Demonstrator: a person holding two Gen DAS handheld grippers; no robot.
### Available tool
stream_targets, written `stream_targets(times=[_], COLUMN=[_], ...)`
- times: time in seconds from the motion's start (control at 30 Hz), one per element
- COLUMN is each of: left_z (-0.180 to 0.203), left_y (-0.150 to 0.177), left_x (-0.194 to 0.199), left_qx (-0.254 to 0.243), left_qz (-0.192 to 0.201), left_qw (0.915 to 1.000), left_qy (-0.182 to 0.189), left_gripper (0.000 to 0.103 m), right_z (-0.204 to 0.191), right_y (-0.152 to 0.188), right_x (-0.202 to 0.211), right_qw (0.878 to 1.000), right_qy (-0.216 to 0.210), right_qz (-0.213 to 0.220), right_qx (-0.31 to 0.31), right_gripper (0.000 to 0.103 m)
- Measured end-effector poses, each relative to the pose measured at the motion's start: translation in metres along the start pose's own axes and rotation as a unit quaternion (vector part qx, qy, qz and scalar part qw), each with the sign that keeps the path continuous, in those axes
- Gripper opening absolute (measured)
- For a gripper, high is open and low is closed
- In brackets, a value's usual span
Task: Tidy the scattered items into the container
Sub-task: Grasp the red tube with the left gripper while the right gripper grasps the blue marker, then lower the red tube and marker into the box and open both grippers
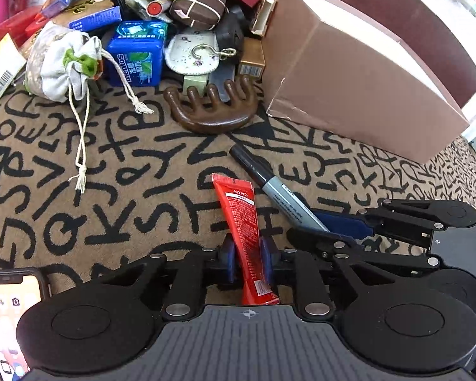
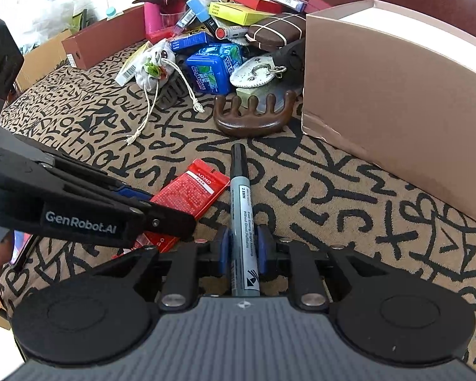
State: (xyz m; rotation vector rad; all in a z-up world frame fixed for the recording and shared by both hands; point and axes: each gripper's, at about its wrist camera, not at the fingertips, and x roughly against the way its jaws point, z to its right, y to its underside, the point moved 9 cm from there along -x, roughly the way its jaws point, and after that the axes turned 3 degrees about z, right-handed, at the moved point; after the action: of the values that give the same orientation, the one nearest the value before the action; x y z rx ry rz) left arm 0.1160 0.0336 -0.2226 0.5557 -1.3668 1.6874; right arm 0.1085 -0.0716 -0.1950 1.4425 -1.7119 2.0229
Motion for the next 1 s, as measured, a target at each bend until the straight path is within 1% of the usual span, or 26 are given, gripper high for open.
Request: stream_targets(times=[0.03,0.07,0.1,0.23,0.3,0.33,0.37,0.43,0.47,0.57,0.7,0.83,1.0], left_z=[0.000,0.000,0.000,0.005,0.005,0.004,0.003,0.003,0.005,0.014,0.024,0.042,0.077], left_y=[0.000,0.000,0.001,0.003,0.004,0.003,0.003,0.003,0.004,0.008,0.007,-0.013,-0.062], left_x=[0.000,0.000,0.001,0.002,0.001,0.001,0.001,0.002,0.004,0.008,0.019,0.039,0.067], left_qx=[-0.001,-0.003,-0.005,-0.010,0.002,0.011,0.021,0.037,0.040,0.036,0.039,0.030,-0.005], left_qz=[0.001,0.002,0.002,0.005,0.012,0.015,0.016,0.017,0.016,0.016,0.029,0.059,0.106], left_qw=[1.0000,1.0000,1.0000,0.9999,0.9999,0.9998,0.9996,0.9990,0.9988,0.9988,0.9982,0.9966,0.9922], left_qy=[-0.001,-0.004,-0.007,-0.001,0.007,0.010,0.013,0.020,0.024,0.030,0.035,0.049,0.065], left_gripper=[0.017,0.010,0.006,0.005,0.007,0.010,0.015,0.010,0.005,0.003,0.003,0.003,0.003], right_z=[0.000,0.000,0.000,-0.003,-0.003,-0.003,-0.003,-0.004,-0.005,-0.010,-0.007,0.002,0.023], right_y=[0.000,0.001,0.002,0.004,0.005,0.006,0.007,0.008,0.009,0.012,0.012,-0.002,-0.040], right_x=[0.000,0.000,0.000,0.003,0.004,0.005,0.006,0.010,0.012,0.022,0.038,0.063,0.103], right_qw=[1.000,1.000,1.000,1.000,1.000,1.000,1.000,0.999,0.999,0.998,0.997,0.994,0.989], right_qy=[0.000,0.001,0.003,0.002,0.004,0.003,0.000,-0.013,-0.018,-0.028,-0.032,-0.042,-0.030], right_qz=[0.001,0.003,0.005,0.008,0.009,0.011,0.011,0.011,0.011,0.018,0.027,0.055,0.113], right_qx=[-0.001,-0.002,-0.004,-0.005,-0.007,-0.012,-0.020,-0.035,-0.041,-0.052,-0.065,-0.090,-0.095], right_gripper=[0.022,0.020,0.019,0.018,0.018,0.018,0.018,0.018,0.018,0.018,0.018,0.018,0.018])
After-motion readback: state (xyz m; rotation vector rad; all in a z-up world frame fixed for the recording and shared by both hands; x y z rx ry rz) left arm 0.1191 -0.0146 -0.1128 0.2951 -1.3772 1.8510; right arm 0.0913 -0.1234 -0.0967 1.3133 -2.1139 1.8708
